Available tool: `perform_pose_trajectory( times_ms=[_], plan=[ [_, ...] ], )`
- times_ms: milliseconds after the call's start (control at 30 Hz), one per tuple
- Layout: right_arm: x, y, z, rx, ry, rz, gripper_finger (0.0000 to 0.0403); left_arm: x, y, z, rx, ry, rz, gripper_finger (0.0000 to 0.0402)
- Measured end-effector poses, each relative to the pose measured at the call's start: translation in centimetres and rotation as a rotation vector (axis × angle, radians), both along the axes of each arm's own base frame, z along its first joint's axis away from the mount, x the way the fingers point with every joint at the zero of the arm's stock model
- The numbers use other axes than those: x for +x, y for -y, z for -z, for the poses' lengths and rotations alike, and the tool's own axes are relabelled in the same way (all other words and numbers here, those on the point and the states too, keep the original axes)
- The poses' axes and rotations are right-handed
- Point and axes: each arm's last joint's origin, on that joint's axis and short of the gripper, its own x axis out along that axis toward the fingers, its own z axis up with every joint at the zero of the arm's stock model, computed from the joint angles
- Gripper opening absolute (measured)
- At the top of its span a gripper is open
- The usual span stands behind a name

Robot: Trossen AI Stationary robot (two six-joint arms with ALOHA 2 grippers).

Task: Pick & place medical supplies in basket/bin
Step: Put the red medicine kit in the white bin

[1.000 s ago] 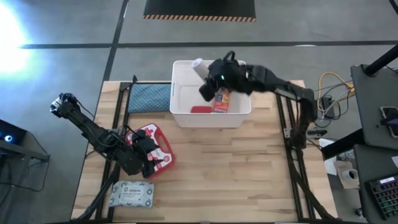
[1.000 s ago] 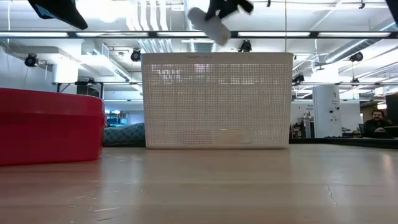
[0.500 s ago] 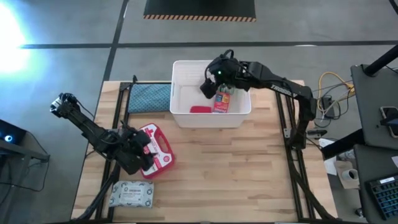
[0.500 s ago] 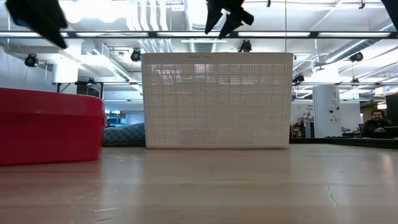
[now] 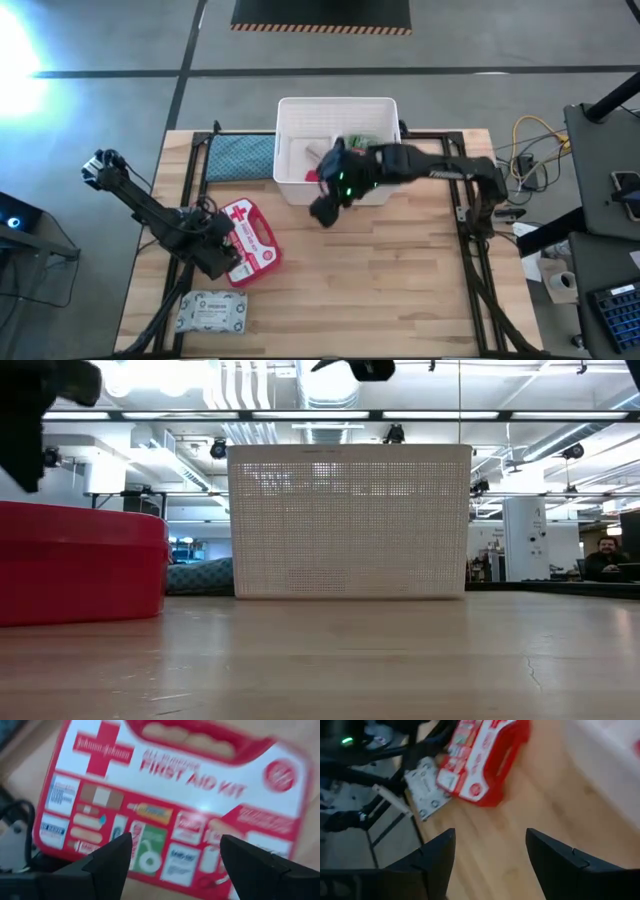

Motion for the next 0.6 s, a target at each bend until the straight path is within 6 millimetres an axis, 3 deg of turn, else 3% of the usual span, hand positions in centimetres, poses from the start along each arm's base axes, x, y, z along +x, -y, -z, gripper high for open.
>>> perform_pose_trajectory(
  times_ms=[200,367,600],
  plan=[
    [2.5,-3.6,2.1,0.065,0.036,0.021,0.0226,-0.8,-0.5,2.7,0.038,-0.102,0.014,0.0227],
    [5.7,-6.3,5.5,0.106,0.052,0.007,0.0225,-1.1,-0.7,3.9,0.052,-0.116,0.01,0.0155],
    [8.0,-8.1,10.4,0.111,-0.049,-0.007,0.0225,-0.3,-0.2,5.2,0.0,-0.018,0.037,0.0085]
  ],
)
